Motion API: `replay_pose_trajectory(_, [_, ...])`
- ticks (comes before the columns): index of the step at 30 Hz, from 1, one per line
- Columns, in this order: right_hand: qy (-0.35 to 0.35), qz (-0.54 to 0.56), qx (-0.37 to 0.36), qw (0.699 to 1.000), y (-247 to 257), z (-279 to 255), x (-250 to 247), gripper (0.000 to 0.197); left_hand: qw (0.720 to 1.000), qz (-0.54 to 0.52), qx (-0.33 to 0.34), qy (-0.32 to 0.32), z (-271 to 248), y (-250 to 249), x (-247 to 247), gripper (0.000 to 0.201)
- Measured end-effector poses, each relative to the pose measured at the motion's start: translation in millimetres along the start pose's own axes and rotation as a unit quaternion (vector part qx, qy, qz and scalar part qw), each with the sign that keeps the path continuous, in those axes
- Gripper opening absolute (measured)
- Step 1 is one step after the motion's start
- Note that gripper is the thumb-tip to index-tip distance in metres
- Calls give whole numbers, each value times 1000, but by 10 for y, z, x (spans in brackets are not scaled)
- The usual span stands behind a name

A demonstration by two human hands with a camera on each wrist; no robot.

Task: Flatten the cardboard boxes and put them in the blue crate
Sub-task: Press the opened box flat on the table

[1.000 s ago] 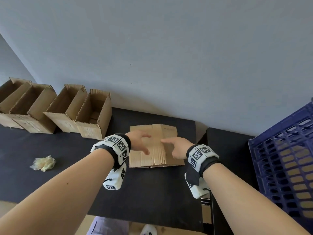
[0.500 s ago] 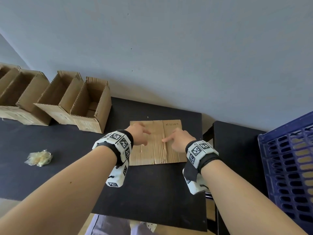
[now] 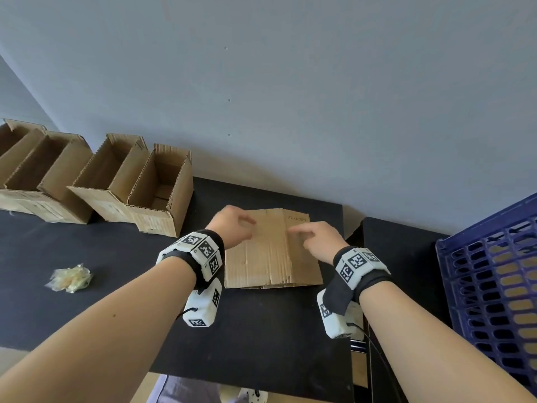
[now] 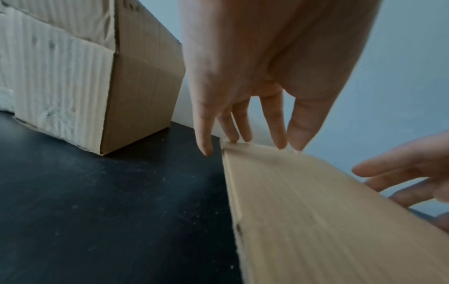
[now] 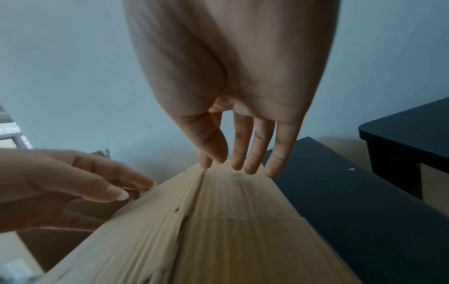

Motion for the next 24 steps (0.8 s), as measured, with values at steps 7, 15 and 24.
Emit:
replay_pose_trajectory(7, [-99,28,20,995,-77,-61,-277,36,989,-91,-85,-82,9,74,-240,56])
replay_pose_trajectory(15, [-68,48,87,993,-222,-71,-260,81,975,-193,-97,41,10,-170,53,38])
replay_pose_trajectory(24, [-73,-17,203,976,-748,-152,-291,72,985,-1,-41,167,145,-383,565,40])
Point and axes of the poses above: each hand's wrist, its own z-axis towards the middle knuckle, its own x-axis out of the palm, y = z × x, the point moved 6 cm from there along z, towards the middle knuckle
